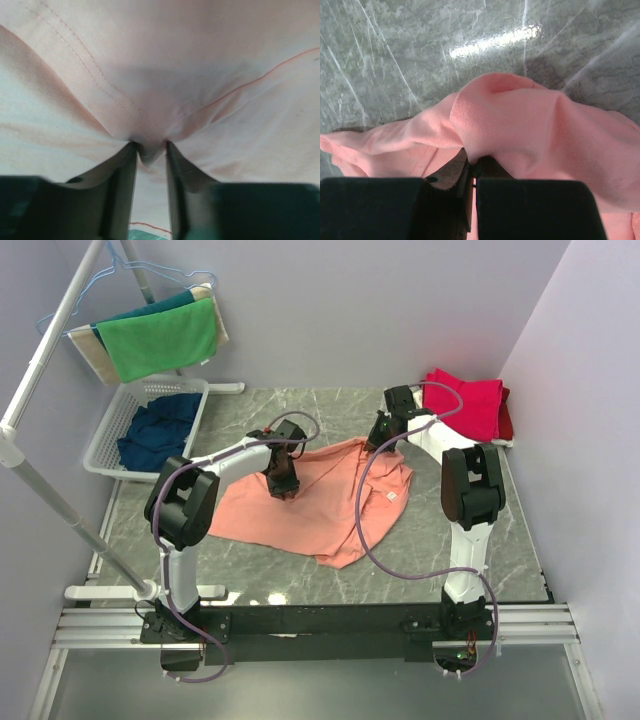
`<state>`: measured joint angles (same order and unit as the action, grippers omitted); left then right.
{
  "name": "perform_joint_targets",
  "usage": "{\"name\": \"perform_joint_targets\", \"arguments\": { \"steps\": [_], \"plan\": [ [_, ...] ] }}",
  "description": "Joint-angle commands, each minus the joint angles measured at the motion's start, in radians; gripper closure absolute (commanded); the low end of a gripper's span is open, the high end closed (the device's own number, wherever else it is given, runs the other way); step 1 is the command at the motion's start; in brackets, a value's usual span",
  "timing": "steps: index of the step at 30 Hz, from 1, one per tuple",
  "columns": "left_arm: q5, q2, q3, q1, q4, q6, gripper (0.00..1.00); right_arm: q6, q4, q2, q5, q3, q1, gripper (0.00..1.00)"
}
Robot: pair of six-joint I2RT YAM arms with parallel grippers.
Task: Fold and stack the t-shirts
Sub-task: Flatten the tshirt out
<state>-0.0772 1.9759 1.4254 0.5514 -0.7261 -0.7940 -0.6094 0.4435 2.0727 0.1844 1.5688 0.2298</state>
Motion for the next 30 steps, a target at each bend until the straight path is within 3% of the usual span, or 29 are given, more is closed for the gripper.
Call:
{"name": "perform_joint_targets", "arguments": {
  "steps": [1, 5, 8, 11, 14, 19, 25, 30],
  "plan": [
    [-0.026, -0.032, 0.049, 0.005, -0.019, 0.013, 0.60, -0.004, 0.001, -0.006, 0.004, -0.004, -0.010, 1.00],
    [-0.015, -0.029, 0.047, 0.005, -0.012, 0.015, 0.62, -0.006, 0.003, -0.006, 0.004, -0.003, -0.009, 1.00],
    [-0.012, -0.020, 0.037, 0.007, 0.001, 0.015, 0.69, -0.007, 0.004, -0.005, 0.004, -0.003, -0.009, 1.00],
    [-0.013, -0.009, 0.038, 0.005, 0.005, 0.018, 0.81, -0.007, 0.004, -0.008, 0.004, -0.003, -0.009, 1.00],
    [-0.019, -0.006, 0.047, 0.005, 0.007, 0.019, 0.99, -0.007, 0.006, -0.006, 0.004, -0.004, -0.009, 1.00],
    [-0.064, -0.032, 0.061, 0.005, -0.015, 0.033, 0.99, -0.003, 0.018, -0.019, -0.006, -0.003, -0.009, 1.00],
    [-0.294, -0.153, 0.119, -0.031, -0.087, 0.023, 0.99, 0.017, 0.075, -0.060, -0.092, 0.020, -0.007, 1.00],
    [-0.464, -0.261, 0.139, -0.123, -0.113, 0.015, 0.99, 0.028, 0.093, -0.083, -0.103, 0.025, -0.009, 0.89]
  ]
}}
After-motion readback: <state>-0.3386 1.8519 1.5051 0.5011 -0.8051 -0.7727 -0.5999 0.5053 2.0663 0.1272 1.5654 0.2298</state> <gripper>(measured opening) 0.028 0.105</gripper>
